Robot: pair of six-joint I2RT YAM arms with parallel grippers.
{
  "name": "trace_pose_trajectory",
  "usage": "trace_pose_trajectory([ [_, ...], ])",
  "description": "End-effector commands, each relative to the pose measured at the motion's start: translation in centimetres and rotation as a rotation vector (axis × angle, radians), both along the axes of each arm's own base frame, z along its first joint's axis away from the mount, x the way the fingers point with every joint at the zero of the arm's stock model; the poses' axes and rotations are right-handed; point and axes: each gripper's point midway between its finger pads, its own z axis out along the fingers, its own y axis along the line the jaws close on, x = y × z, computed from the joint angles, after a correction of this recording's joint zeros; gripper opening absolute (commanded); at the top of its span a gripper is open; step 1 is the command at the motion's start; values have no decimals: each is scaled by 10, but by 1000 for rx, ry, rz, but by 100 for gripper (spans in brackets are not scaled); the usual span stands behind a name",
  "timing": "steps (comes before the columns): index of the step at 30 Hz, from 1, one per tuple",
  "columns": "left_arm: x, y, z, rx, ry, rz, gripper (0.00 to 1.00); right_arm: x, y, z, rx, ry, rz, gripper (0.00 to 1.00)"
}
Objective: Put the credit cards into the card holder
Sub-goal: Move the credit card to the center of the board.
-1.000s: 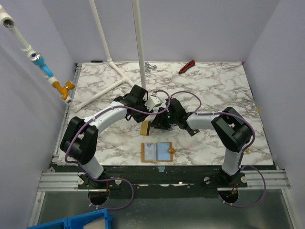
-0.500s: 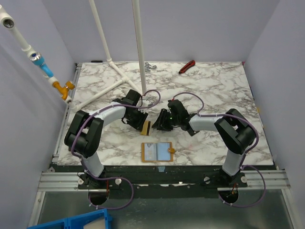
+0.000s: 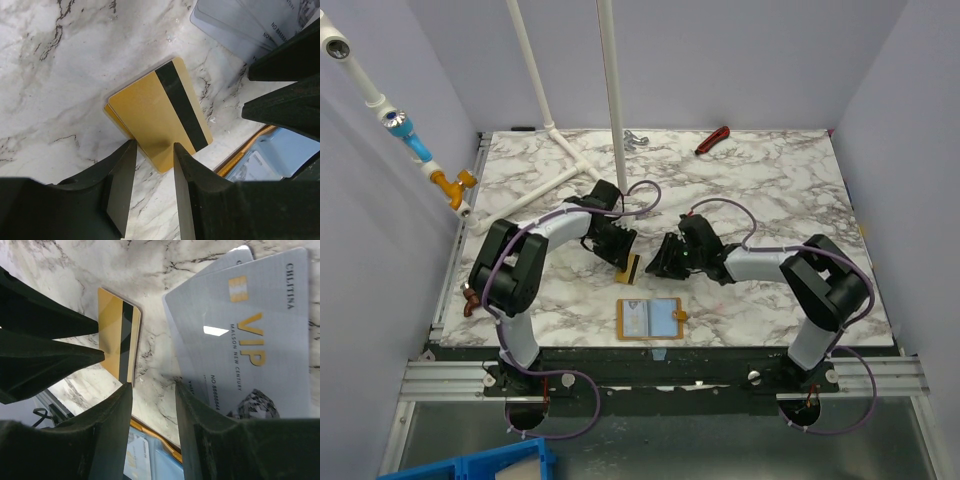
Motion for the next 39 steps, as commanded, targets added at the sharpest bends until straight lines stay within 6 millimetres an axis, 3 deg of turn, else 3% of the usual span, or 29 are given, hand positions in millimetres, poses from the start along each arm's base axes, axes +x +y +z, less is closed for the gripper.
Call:
trace_pose_trajectory([
  [1, -10, 2, -13, 12, 93, 8, 38, -1, -11, 1, -27, -22, -35, 43],
  [6, -8, 1, -13, 10, 104, 15, 39, -3, -18, 5, -33, -35, -59, 43],
  [13, -11, -18, -9, -34, 121, -16, 39, -2, -22, 8, -36, -41, -77, 43],
  [21, -18, -29, 4, -94, 119, -61, 38, -2, -13, 7, -6, -32, -52, 41],
  [29, -11, -19, 49, -111, -75, -157, 35, 2, -4, 1, 20, -18, -42, 39],
  [39, 5, -1, 40, 171, -502, -451, 26, 4, -1, -5, 15, -3, -51, 39],
])
